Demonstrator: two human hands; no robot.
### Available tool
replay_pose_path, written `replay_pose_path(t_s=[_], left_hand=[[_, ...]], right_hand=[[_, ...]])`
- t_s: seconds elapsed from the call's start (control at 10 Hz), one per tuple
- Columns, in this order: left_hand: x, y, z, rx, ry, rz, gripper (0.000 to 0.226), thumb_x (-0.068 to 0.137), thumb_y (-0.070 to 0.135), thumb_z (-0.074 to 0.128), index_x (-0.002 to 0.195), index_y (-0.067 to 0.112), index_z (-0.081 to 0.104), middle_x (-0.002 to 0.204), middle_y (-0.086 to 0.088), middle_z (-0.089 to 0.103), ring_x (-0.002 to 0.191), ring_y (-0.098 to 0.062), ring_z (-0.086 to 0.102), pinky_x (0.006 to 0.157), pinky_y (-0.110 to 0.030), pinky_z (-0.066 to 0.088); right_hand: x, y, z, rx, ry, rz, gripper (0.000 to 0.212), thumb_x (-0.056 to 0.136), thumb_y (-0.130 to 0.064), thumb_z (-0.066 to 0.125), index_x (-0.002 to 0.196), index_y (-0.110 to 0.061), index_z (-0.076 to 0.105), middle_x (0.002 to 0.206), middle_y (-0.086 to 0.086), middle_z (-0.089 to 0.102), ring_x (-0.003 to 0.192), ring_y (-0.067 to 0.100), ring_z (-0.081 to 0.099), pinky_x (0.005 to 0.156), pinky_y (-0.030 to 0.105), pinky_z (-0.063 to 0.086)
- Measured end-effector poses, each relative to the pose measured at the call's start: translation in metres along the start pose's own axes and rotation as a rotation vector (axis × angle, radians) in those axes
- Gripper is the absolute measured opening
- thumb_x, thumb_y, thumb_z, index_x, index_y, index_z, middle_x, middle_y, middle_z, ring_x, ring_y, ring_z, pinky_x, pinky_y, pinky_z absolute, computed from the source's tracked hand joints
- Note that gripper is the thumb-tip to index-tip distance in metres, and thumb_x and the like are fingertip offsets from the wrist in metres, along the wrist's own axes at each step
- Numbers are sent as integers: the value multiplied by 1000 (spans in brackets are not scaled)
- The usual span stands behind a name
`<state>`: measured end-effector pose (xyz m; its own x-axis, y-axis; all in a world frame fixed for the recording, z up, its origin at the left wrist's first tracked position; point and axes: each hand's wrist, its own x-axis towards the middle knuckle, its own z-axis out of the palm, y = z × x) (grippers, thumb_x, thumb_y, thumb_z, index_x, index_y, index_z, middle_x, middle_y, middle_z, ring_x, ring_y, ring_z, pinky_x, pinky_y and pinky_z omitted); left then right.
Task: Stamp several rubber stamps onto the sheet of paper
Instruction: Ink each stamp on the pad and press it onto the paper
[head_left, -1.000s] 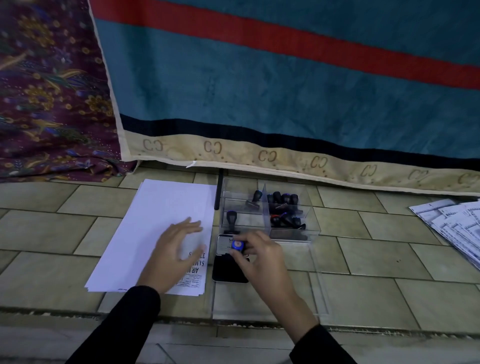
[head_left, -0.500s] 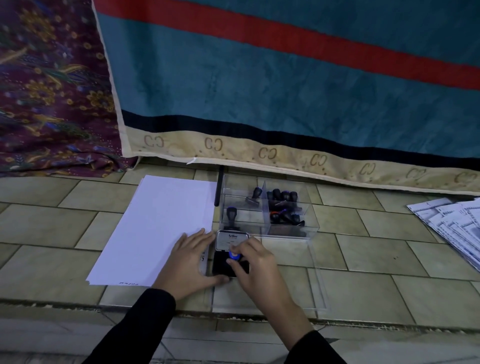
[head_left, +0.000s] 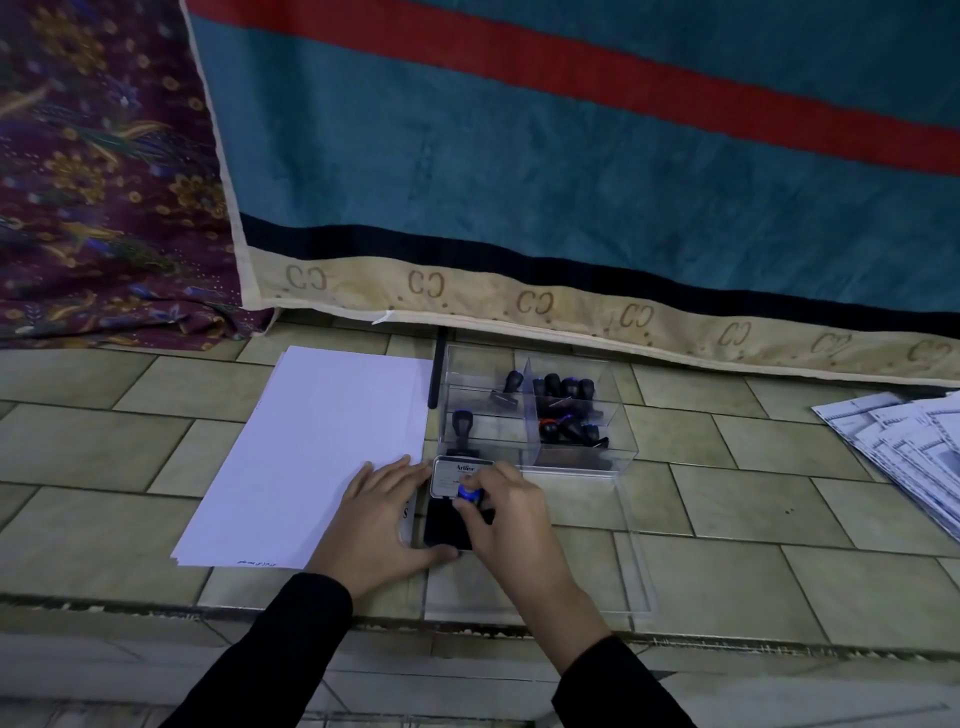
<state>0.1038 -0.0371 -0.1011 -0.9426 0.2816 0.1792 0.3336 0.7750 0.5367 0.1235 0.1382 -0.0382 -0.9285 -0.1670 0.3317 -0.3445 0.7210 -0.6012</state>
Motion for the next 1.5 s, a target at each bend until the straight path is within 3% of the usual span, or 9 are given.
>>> replay_pose_path(t_s=[0.2, 0.3, 0.4, 0.5, 0.8, 1.5], left_hand=[[4, 1, -9, -59, -46, -1, 108, 55, 92, 49, 144, 35, 32, 148, 24, 30, 137, 9, 12, 120, -31, 3], [6, -9, -24, -111, 111, -49, 74, 77, 78, 46, 137, 35, 43, 143, 25, 34, 137, 7, 19, 119, -30, 7], [8, -26, -36, -27, 208, -148, 49, 93, 50, 44, 136, 26, 49, 148, 9, 41, 143, -7, 23, 121, -39, 9], [11, -47, -42, 108, 187, -336, 43, 99, 36, 41, 139, 21, 45, 155, 2, 32, 148, -15, 14, 120, -46, 3], [11, -56, -32, 166, 202, -402, 41, 98, 33, 42, 137, 21, 45, 155, 1, 32, 147, -16, 17, 119, -47, 3], [12, -56, -31, 183, 209, -403, 41, 98, 33, 43, 137, 20, 46, 155, 0, 33, 146, -17, 19, 118, -47, 5]], right_hand=[[-14, 4, 2, 1, 4, -39, 10, 79, -9, 70, 84, -10, 62, 91, 2, 60, 79, 13, 62, 73, 29, 56], [-14, 5, 2, 10, -10, -31, 11, 81, -11, 70, 90, -10, 64, 95, 1, 60, 83, 11, 62, 76, 27, 56], [-3, 6, -2, 43, -53, 28, 11, 81, -13, 71, 89, -10, 64, 94, 1, 61, 79, 14, 62, 74, 31, 56], [18, 3, -3, 71, -30, 61, 12, 77, -13, 74, 84, -11, 64, 88, -1, 60, 73, 15, 62, 69, 32, 57], [65, -23, 40, 104, -76, -75, 12, 80, -11, 70, 87, -7, 61, 95, 10, 61, 80, 21, 62, 75, 36, 56], [59, -14, 61, 33, -177, -106, 10, 81, -8, 69, 87, -6, 61, 95, 7, 60, 76, 22, 62, 71, 38, 57]])
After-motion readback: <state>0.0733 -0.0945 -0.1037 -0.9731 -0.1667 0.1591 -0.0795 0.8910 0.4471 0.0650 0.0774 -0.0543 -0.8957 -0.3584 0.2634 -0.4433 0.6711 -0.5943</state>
